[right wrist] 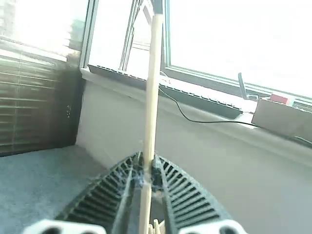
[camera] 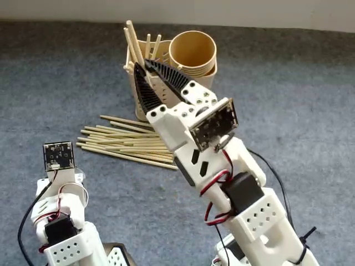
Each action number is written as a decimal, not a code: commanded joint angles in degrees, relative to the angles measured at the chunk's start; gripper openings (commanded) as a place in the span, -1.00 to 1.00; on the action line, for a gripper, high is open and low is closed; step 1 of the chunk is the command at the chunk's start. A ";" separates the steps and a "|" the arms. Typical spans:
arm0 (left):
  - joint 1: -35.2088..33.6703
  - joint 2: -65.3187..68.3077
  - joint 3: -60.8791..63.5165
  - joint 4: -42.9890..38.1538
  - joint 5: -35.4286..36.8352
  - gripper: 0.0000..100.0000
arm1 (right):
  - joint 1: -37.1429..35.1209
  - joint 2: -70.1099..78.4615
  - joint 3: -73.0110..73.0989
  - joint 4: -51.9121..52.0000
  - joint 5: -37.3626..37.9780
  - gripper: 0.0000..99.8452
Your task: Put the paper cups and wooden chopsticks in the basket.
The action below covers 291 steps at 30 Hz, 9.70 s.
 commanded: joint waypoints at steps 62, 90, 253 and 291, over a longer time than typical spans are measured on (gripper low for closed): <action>-0.22 -0.40 1.19 -1.05 0.35 -0.69 | 4.70 9.45 4.18 4.35 -0.70 -0.80; -0.40 -0.40 1.19 -0.79 0.35 -0.69 | -4.70 26.42 8.31 23.96 -0.26 -0.80; -0.40 -0.40 1.19 -0.97 0.35 -0.69 | 10.59 29.93 -0.31 -32.75 -6.59 -0.99; -0.40 -0.40 1.19 -0.97 0.26 -0.69 | 4.35 -3.65 11.03 22.55 -3.52 -0.90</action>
